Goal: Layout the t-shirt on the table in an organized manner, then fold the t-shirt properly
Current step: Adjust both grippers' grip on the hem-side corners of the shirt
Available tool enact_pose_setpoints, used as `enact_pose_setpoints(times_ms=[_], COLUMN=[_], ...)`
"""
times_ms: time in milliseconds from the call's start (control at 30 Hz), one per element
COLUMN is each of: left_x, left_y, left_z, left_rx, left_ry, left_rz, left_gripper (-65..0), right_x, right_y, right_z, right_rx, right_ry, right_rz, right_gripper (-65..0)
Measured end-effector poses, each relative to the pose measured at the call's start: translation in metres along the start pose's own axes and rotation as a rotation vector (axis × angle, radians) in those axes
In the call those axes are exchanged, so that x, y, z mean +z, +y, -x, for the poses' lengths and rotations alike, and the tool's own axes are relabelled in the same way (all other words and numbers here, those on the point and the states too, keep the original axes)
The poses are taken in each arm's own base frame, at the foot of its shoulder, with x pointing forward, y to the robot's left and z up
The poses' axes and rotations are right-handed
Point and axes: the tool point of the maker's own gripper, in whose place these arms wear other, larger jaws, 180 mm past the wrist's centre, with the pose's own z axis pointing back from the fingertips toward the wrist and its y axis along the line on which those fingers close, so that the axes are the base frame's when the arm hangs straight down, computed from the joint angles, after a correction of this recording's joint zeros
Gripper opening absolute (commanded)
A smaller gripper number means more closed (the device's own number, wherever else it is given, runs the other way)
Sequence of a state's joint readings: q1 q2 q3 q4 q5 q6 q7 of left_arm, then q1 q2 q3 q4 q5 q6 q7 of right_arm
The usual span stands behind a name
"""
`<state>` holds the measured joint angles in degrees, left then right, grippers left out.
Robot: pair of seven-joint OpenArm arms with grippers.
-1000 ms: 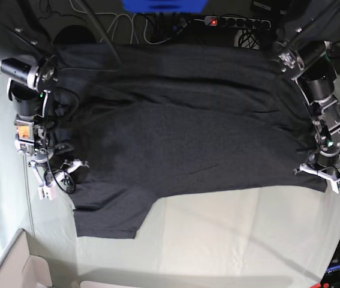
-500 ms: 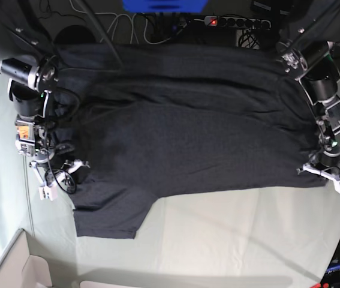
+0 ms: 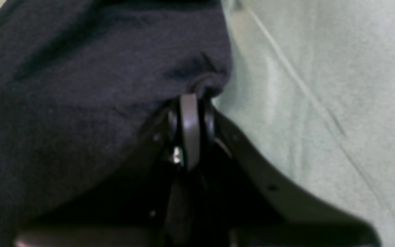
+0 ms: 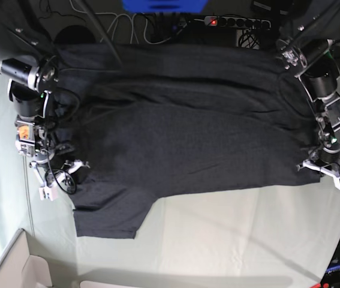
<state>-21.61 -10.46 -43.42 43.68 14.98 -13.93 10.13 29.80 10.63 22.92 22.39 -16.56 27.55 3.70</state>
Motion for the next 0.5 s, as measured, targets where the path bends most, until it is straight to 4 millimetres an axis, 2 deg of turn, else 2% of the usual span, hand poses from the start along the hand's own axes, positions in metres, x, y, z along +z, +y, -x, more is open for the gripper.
enact_pose_setpoints(times_ms=[100,200,300,433,500], left_x=[0.0,0.0,-0.002,-0.006,-0.008], left_y=[0.0,0.0,-0.002,-0.003,-0.001], left_z=[-0.001,0.0,0.004,0.044,0.044], left_rx=[0.001,0.0,0.008,0.023,0.036], left_ry=[-0.002,-0.001,0.007,0.118,0.103], left_rz=[0.0,0.001,0.004,0.027,0.028], left_gripper=[-29.4,-19.3,-19.1,-23.0,-25.4], right_x=[0.0,0.0,0.0,0.0,0.0], right_y=[0.0,0.0,0.0,0.0,0.0], right_z=[0.0,0.0,0.0,0.0,0.0], right_rx=[0.0,0.0,0.0,0.0,0.001], right_ry=[0.0,0.0,0.0,0.0,0.0], right_rz=[0.0,0.0,0.0,0.0,0.0], right_gripper=[-65.0,-65.0,-65.0,-65.0,-65.0])
